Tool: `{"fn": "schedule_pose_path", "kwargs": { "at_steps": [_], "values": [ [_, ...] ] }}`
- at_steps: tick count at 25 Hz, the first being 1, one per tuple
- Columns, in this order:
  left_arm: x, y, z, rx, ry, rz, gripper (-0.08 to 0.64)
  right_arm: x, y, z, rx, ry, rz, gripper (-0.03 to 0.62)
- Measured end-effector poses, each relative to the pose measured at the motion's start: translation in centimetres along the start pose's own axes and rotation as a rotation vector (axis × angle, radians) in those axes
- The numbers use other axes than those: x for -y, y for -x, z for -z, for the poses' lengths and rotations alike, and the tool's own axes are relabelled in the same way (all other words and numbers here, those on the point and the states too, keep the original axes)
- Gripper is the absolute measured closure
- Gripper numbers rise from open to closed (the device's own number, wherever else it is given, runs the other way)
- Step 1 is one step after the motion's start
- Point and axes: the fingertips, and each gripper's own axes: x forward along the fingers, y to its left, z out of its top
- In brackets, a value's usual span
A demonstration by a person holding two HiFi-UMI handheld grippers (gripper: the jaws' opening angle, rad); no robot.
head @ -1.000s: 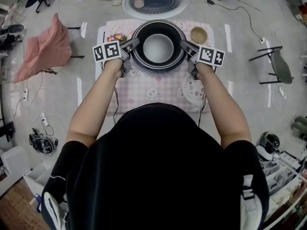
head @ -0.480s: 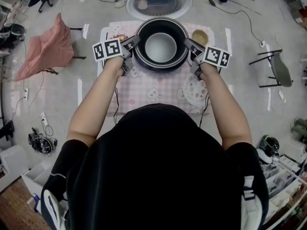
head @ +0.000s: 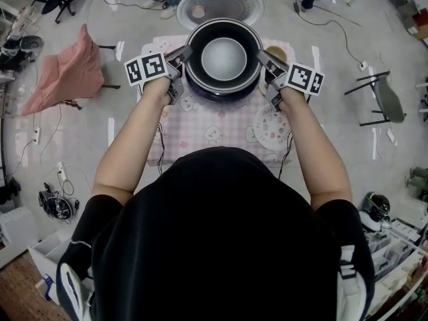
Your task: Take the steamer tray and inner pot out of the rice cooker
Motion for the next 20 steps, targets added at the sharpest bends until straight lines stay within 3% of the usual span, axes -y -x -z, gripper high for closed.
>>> {"fn": "schedule_pose_path", "kwargs": {
  "at_steps": [20],
  "values": [
    [1.9,6.4,-2.9,0.127,0.003,-0.016,0.512,-6.2,-1.0,-1.3,0.003,0.038,-0.128,0.555]
  ]
}}
